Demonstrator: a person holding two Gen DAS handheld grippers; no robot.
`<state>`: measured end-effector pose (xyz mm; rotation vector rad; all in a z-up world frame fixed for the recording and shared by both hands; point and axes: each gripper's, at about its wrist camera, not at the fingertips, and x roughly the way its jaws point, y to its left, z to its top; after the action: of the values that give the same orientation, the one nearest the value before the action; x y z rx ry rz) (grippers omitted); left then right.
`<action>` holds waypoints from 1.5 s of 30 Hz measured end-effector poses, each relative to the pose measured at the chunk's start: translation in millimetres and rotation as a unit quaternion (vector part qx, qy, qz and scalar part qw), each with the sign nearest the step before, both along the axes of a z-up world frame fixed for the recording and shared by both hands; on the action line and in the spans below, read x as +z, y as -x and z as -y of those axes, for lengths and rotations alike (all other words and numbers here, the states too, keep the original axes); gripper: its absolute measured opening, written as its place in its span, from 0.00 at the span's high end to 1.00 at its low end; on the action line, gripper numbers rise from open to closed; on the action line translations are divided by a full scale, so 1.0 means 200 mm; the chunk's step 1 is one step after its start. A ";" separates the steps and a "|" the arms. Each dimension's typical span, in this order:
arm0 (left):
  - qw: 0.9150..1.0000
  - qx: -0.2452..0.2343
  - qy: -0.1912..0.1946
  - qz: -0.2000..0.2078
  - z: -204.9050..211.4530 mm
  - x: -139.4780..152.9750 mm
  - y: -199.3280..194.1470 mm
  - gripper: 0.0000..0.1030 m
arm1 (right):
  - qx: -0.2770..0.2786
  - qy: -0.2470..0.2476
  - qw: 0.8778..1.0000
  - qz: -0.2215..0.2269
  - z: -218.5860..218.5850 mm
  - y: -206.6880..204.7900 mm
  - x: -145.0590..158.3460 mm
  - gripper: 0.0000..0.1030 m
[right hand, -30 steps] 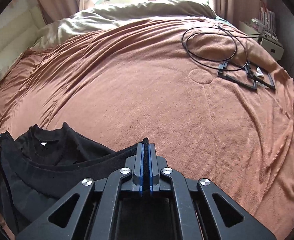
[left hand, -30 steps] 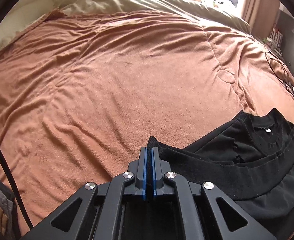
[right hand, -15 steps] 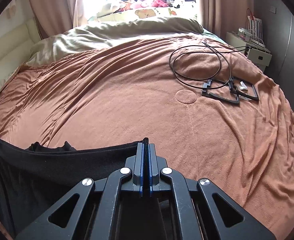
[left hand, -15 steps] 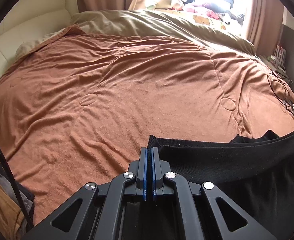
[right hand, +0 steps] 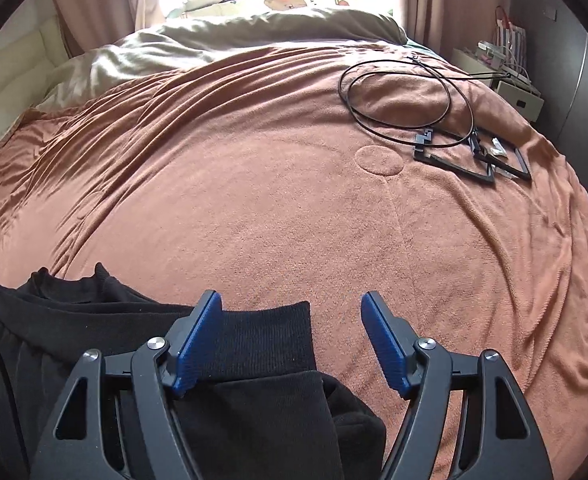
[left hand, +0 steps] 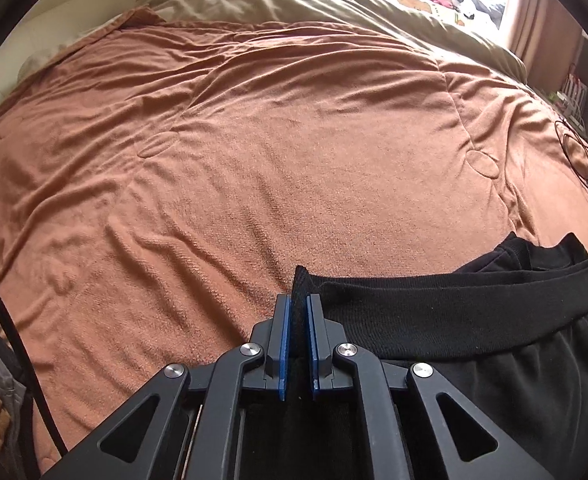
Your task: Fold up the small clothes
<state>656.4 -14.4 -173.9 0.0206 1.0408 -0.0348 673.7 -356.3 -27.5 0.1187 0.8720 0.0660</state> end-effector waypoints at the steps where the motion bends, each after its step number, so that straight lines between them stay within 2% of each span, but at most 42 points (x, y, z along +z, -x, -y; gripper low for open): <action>1: 1.000 -0.002 0.000 0.000 0.00 0.01 0.01 0.89 | 0.005 -0.006 1.000 -0.002 0.00 0.01 0.01 0.32; 6: 1.000 0.001 0.017 -0.002 -0.03 0.07 0.05 0.88 | -0.006 -0.019 1.000 -0.004 0.06 0.10 0.06 0.32; 10: 1.000 0.005 0.023 -0.003 -0.05 0.11 0.11 0.77 | 0.001 -0.030 1.000 -0.008 0.08 0.19 0.11 0.32; 19: 0.999 0.007 0.045 -0.001 -0.06 0.22 0.30 0.74 | 0.002 -0.045 0.999 -0.011 0.16 0.42 0.22 0.32; 23: 0.998 0.008 0.054 -0.002 -0.07 0.27 0.41 0.73 | 0.003 -0.051 0.999 -0.006 0.18 0.54 0.29 0.32; 28: 0.998 0.011 0.064 0.006 -0.06 0.32 0.58 0.62 | 0.001 -0.070 0.998 -0.005 0.22 0.71 0.34 0.32; 39: 0.995 0.014 0.095 0.004 -0.04 0.37 0.91 0.62 | 0.008 -0.091 0.996 -0.008 0.23 1.07 0.46 0.32; 45: 0.994 0.017 0.106 0.012 -0.08 0.42 1.10 0.54 | 0.015 -0.100 0.995 -0.011 0.21 1.27 0.51 0.32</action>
<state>436.8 1.5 -89.3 -0.1892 1.0096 -0.1148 420.0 -398.5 74.2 0.2946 0.8886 0.1807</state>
